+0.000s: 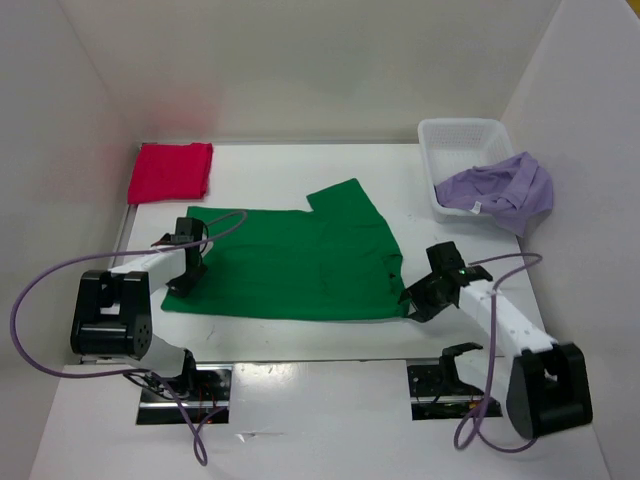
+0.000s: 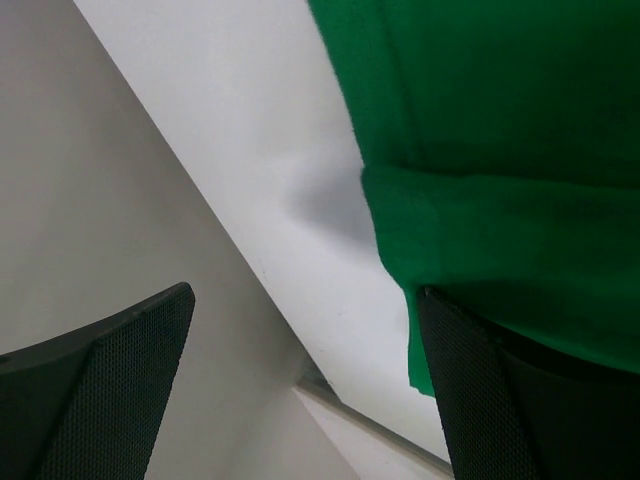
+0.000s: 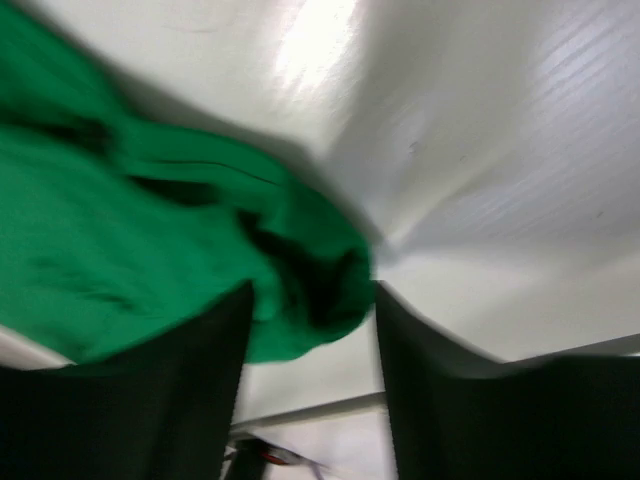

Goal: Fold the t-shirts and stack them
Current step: Fold the flattened tshirt in 1/3 of the way, then grap the side of the flattened tshirt furthest away from the robot with both arms

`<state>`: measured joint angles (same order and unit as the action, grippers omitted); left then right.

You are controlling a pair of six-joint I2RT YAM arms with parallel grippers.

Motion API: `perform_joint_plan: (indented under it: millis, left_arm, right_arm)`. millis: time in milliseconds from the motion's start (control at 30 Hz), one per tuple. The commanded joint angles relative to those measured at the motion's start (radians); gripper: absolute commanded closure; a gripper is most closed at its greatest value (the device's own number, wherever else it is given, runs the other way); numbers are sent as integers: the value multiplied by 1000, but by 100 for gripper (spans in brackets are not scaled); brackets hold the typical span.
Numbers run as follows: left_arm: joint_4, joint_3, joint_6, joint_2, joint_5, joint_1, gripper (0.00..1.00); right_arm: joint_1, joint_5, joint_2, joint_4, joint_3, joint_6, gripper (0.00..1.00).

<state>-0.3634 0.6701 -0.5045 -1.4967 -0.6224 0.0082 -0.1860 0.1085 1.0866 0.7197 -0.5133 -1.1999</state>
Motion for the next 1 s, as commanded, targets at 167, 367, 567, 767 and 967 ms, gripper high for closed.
perform_joint_plan:
  millis: [167, 367, 567, 767, 967]
  left_arm:
    - [-275, -26, 21, 1, 173, 36, 0]
    - [-455, 161, 58, 56, 179, 36, 0]
    - [-525, 361, 78, 56, 135, 64, 0]
    - [-432, 442, 78, 3, 73, 93, 0]
    - [-329, 676, 170, -203, 340, 157, 0]
  right_arm:
    - [-4, -63, -415, 224, -7, -196, 0]
    - [-133, -254, -153, 282, -325, -69, 0]
    - [-268, -475, 256, 261, -853, 324, 0]
    - [-268, -475, 671, 130, -1267, 680, 0]
    - [-222, -425, 1244, 200, -1943, 910, 0]
